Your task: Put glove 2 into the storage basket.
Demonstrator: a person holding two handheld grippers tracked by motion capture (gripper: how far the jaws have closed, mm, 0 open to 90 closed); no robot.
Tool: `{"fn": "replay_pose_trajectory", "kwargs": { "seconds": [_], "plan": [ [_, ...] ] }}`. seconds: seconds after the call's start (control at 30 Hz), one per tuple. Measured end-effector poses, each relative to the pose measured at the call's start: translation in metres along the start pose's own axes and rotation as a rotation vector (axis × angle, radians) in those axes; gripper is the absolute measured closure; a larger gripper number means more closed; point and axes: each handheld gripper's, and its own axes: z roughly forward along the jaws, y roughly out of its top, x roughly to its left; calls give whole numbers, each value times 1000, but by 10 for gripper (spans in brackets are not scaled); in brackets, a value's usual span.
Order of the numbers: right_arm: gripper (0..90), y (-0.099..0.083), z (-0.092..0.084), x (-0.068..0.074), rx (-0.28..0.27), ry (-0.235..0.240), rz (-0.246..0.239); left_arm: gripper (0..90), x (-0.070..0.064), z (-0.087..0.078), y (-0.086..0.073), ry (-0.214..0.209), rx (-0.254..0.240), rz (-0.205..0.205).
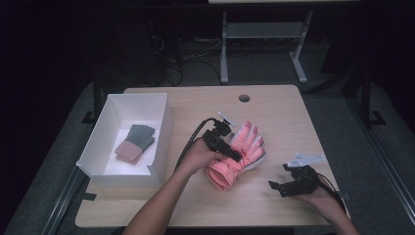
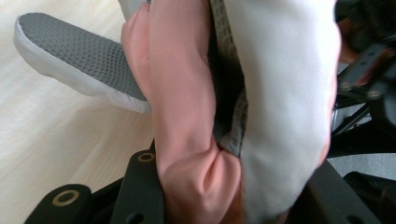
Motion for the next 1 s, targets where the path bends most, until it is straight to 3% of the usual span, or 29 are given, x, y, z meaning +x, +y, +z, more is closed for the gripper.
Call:
{"fn": "replay_pose_trajectory", "kwargs": {
  "seconds": [0.4,0.57,1.0],
  "plan": [
    [130,2,3,1,-11,-5,-6,610,-8,-65,1,46,-63,4],
    [130,5,7,1,-10,2,-10,609,-10,-93,0,87,-83,7],
    [130,16,16,3,-20,18,-29,609,-7,-159,-13,172,-153,-29]
  ]
}}
